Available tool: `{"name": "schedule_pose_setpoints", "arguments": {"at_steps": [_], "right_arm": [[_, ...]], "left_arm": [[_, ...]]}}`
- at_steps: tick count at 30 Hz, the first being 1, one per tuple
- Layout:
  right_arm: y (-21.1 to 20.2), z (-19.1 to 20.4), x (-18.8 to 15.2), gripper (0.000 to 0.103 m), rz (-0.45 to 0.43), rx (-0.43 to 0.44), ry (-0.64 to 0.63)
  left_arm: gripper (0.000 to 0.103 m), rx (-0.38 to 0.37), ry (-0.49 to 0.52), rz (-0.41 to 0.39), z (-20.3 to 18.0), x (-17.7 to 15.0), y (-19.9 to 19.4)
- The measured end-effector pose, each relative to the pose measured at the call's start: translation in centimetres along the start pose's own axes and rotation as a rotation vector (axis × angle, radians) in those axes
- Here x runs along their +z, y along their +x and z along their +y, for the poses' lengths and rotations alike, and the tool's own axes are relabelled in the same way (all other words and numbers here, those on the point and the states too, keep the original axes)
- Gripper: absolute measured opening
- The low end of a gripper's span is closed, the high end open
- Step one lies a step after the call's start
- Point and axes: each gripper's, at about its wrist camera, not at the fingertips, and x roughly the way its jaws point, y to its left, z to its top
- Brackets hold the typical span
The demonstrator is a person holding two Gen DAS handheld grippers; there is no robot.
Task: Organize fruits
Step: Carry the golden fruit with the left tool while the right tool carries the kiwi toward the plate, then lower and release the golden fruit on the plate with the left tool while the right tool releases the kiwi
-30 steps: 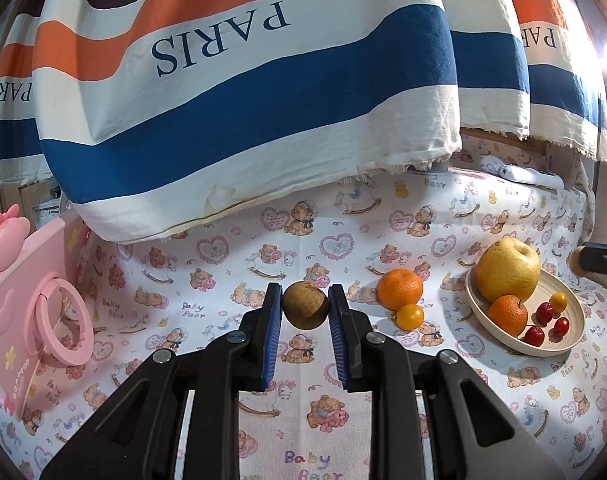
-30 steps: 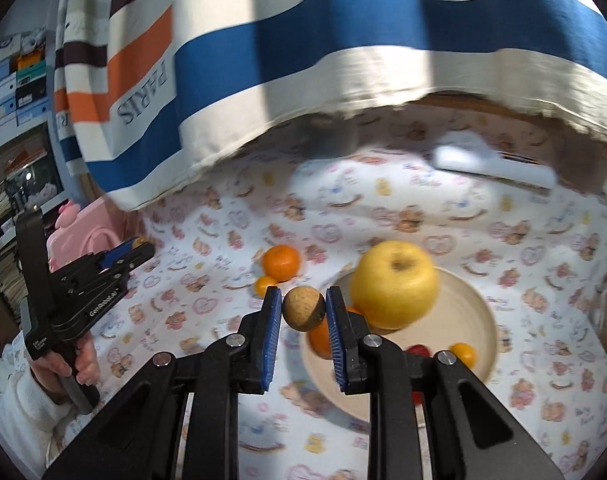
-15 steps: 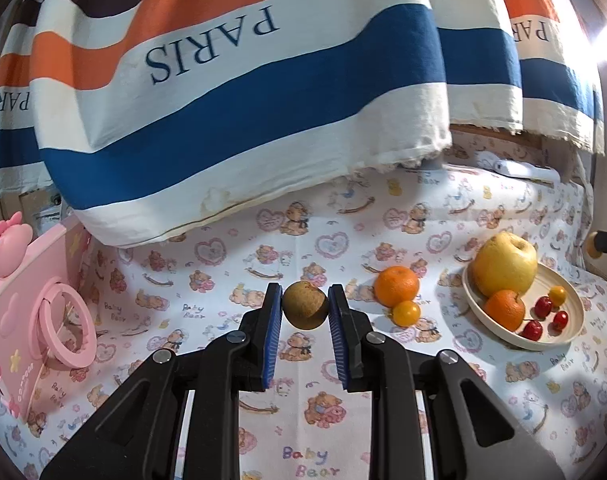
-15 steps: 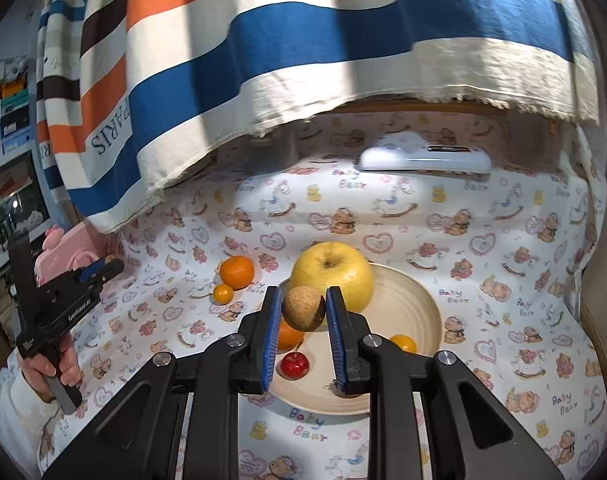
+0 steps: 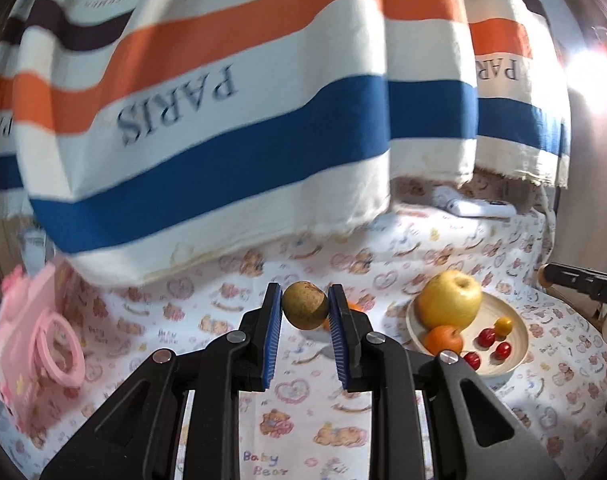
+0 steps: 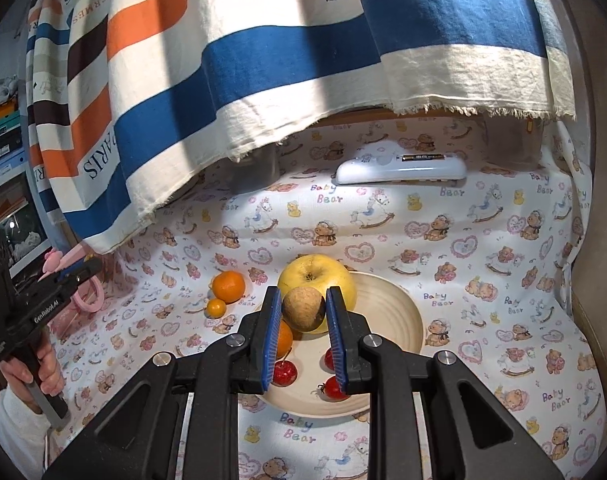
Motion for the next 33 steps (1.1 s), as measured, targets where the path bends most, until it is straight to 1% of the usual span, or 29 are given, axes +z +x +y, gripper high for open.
{"name": "schedule_pose_setpoints", "arguments": {"at_steps": [4, 6, 9, 11, 13, 14, 16, 17, 19, 22, 24, 30, 33], "right_arm": [[-0.6, -0.1, 0.2, 0.024, -0.021, -0.013, -0.005], [-0.6, -0.3, 0.3, 0.024, -0.013, -0.016, 0.0], [-0.3, -0.5, 0.3, 0.024, 0.002, -0.03, -0.002], [0.0, -0.8, 0.2, 0.024, 0.02, -0.045, 0.002], [0.7, -1.4, 0.1, 0.024, 0.066, -0.069, 0.031], [1.4, -2.0, 0.0, 0.024, 0.115, -0.079, 0.06], [2.2, -3.0, -0.3, 0.024, 0.151, -0.049, 0.11], [2.5, -3.5, -0.4, 0.024, 0.171, -0.039, 0.132], [2.9, -3.9, -0.7, 0.024, 0.191, -0.046, 0.139], [3.3, -4.2, -0.9, 0.024, 0.214, -0.051, 0.144], [3.7, -4.1, -1.1, 0.024, 0.237, -0.049, 0.143], [5.2, -3.1, -1.8, 0.024, 0.307, -0.057, 0.083], [5.7, -3.1, -2.1, 0.024, 0.324, -0.072, 0.08]], "left_arm": [[0.022, -0.041, 0.019, -0.007, -2.3, 1.4, -0.2], [0.022, -0.055, 0.049, -0.008, -4.0, 1.6, -0.2], [0.022, -0.098, 0.098, 0.011, -6.7, 1.7, 0.2], [0.022, -0.167, 0.118, 0.038, -8.5, 1.6, 0.7], [0.022, -0.277, 0.109, 0.082, -9.9, 1.5, 1.3], [0.022, -0.305, 0.109, 0.099, -10.5, 1.4, 1.6], [0.022, -0.337, 0.136, 0.132, -12.0, 1.1, 2.3], [0.022, -0.347, 0.155, 0.146, -12.6, 0.8, 2.6], [0.022, -0.357, 0.18, 0.191, -14.1, 0.2, 3.6], [0.022, -0.398, 0.166, 0.266, -15.3, -0.8, 5.1], [0.022, -0.396, 0.171, 0.294, -16.1, -1.5, 5.7], [0.022, -0.405, 0.196, 0.393, -17.5, -3.7, 7.5], [0.022, -0.405, 0.212, 0.417, -18.0, -4.6, 7.8]]}}
